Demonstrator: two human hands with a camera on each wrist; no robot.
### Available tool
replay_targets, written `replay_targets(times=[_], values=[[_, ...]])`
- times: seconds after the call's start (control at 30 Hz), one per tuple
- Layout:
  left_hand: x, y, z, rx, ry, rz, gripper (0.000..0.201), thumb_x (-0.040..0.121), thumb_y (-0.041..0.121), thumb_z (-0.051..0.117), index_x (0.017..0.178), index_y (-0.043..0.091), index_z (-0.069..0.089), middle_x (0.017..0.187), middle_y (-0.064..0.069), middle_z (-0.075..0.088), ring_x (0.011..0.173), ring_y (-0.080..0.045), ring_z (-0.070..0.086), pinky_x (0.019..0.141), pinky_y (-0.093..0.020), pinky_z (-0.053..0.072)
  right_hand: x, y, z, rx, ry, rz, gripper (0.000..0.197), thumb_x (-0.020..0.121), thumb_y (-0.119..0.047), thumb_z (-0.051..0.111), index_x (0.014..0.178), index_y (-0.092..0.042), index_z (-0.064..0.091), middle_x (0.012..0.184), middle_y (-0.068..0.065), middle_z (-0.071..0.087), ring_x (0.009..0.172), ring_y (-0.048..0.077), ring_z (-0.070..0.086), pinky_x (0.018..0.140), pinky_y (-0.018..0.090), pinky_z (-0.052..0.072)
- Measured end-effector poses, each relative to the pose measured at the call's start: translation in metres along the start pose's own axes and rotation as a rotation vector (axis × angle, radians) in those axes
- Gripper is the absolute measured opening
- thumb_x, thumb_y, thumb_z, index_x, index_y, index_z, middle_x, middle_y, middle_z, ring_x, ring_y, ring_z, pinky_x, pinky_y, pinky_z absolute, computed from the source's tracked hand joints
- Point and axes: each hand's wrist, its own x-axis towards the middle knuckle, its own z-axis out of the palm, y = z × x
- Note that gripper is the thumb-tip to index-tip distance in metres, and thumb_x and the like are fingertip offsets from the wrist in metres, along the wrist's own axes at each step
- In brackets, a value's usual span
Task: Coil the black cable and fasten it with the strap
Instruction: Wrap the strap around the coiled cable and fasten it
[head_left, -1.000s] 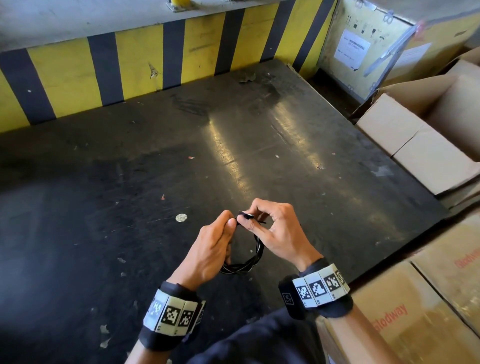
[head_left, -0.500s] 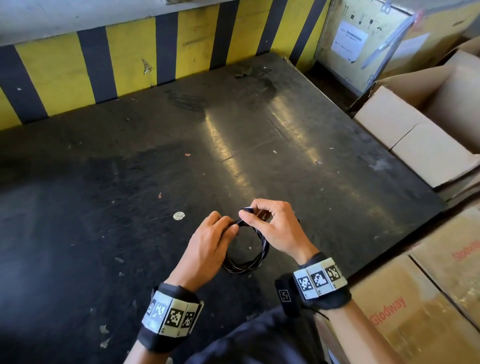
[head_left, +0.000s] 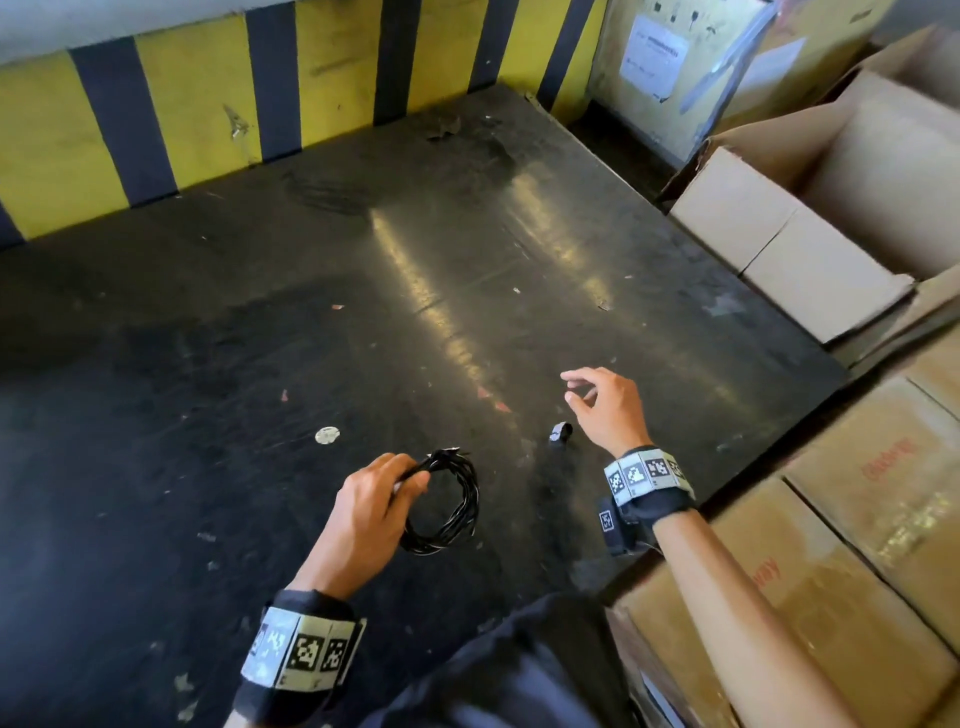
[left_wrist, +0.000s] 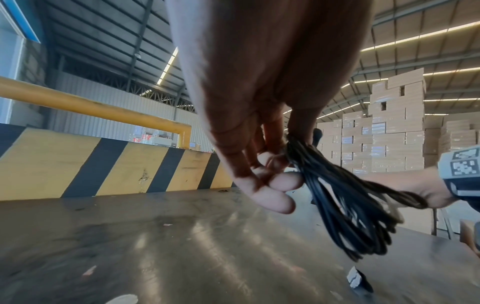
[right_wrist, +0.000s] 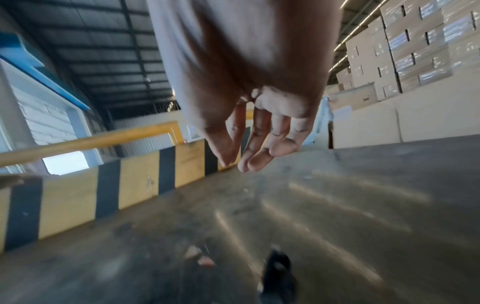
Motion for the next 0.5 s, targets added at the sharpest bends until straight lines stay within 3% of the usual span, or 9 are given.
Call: replay_targets(times=[0.1,0.23,0.37,0.5], values=[[0.001,-0.005,0.003,0.006,-0.002,-0.016,0.036,0.093,0.043,0.049,0.08,0.013,0.062,0.072,0.002,0.058,0.063,-0.007,0.051,0.058,-0.016,0.036,-0.004,0.027,0.012,-0.104,-0.045,0.046,0.03,0.087,-0.002,0.069,0.11,-0.02,0.077,0.104,0.003,0.075,0.073,0.023,0.066,0.083,0.041,0.06],[0.003,-0.009,0.006,0.013,-0.013,-0.03,0.027,0.095,0.031,0.055,0.079,0.011,0.061,0.071,0.001,0.056,0.062,-0.006,0.05,0.057,-0.015,0.036,-0.011,0.049,0.027,-0.184,-0.114,0.056,0.039,0.085,0.001,0.064,0.115,-0.022,0.075,0.113,0.002,0.073,0.09,0.03,0.071,0.079,0.038,0.059],[0.002,-0.012,0.01,0.023,-0.03,-0.032,0.023,0.098,0.014,0.062,0.076,0.02,0.055,0.068,0.006,0.053,0.062,-0.003,0.05,0.056,-0.014,0.036,-0.012,0.056,0.039,-0.207,-0.123,0.055,0.042,0.086,-0.003,0.068,0.12,-0.027,0.074,0.12,-0.002,0.069,0.093,0.027,0.071,0.08,0.036,0.058],[0.002,-0.015,0.012,0.02,-0.045,-0.049,0.022,0.097,0.013,0.062,0.077,0.02,0.057,0.069,0.005,0.054,0.063,-0.006,0.05,0.056,-0.016,0.037,-0.006,0.05,0.049,-0.273,-0.178,-0.09,0.047,0.084,0.004,0.064,0.114,-0.029,0.079,0.126,-0.006,0.072,0.114,0.023,0.066,0.103,0.04,0.054]])
